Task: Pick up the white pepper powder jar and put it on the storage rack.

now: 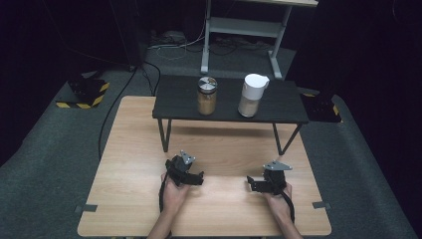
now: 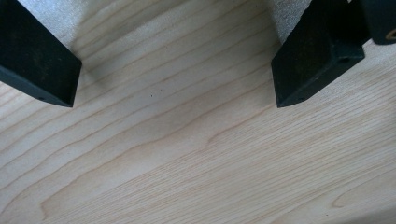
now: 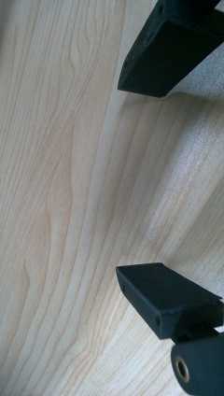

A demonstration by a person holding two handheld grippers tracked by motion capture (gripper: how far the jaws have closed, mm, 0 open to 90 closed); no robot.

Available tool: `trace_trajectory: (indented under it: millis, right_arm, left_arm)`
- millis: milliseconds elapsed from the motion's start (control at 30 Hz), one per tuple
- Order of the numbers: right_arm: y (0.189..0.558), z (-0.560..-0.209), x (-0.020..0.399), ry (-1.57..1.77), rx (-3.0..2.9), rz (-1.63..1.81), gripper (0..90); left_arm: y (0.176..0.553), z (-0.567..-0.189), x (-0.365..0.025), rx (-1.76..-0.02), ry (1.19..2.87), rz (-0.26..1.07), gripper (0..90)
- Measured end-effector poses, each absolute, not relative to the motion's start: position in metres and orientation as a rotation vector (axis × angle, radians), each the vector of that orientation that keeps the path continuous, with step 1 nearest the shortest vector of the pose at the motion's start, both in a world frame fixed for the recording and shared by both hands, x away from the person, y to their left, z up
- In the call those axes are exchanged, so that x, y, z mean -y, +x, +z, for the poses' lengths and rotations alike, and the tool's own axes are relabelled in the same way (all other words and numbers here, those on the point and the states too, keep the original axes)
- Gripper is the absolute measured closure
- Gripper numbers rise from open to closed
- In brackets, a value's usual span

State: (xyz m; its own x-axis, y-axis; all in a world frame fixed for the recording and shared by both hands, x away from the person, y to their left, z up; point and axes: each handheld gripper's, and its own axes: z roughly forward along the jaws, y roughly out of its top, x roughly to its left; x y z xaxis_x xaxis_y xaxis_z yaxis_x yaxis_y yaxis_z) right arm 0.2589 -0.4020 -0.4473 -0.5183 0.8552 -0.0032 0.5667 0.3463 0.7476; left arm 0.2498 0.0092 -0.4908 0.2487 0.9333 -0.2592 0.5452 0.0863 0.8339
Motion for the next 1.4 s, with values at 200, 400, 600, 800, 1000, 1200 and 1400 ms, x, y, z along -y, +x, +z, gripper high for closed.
trace_trajectory:
  millis: [200,400,600,800,1000,1200,1400]
  right_arm:
    - [0.2628,-0.4454,0.3981,1.247,-2.243,0.957,8.1]
    - [0.2631,-0.445,0.3964,1.259,-2.238,0.947,6.2]
    - [0.2635,-0.445,0.3968,1.26,-2.24,0.949,6.0]
    - [0.2638,-0.445,0.3971,1.26,-2.241,0.951,6.0]
    - [0.2639,-0.445,0.3972,1.26,-2.242,0.95,6.0]
    - [0.2639,-0.4451,0.3973,1.261,-2.241,0.952,6.0]
    - [0.2639,-0.4451,0.3972,1.261,-2.241,0.952,6.0]
  left_arm:
    - [0.2497,-0.491,-0.0091,-1.417,1.578,0.518,1.4]
    - [0.2498,-0.4904,-0.0095,-1.416,1.585,0.518,1.4]
    - [0.2499,-0.4902,-0.0096,-1.415,1.588,0.52,1.5]
    - [0.2499,-0.4901,-0.01,-1.412,1.591,0.52,1.5]
    - [0.2499,-0.49,-0.01,-1.413,1.591,0.52,1.6]
    - [0.2498,-0.4901,-0.0099,-1.413,1.59,0.52,1.6]
    - [0.2498,-0.4901,-0.01,-1.413,1.59,0.519,1.6]
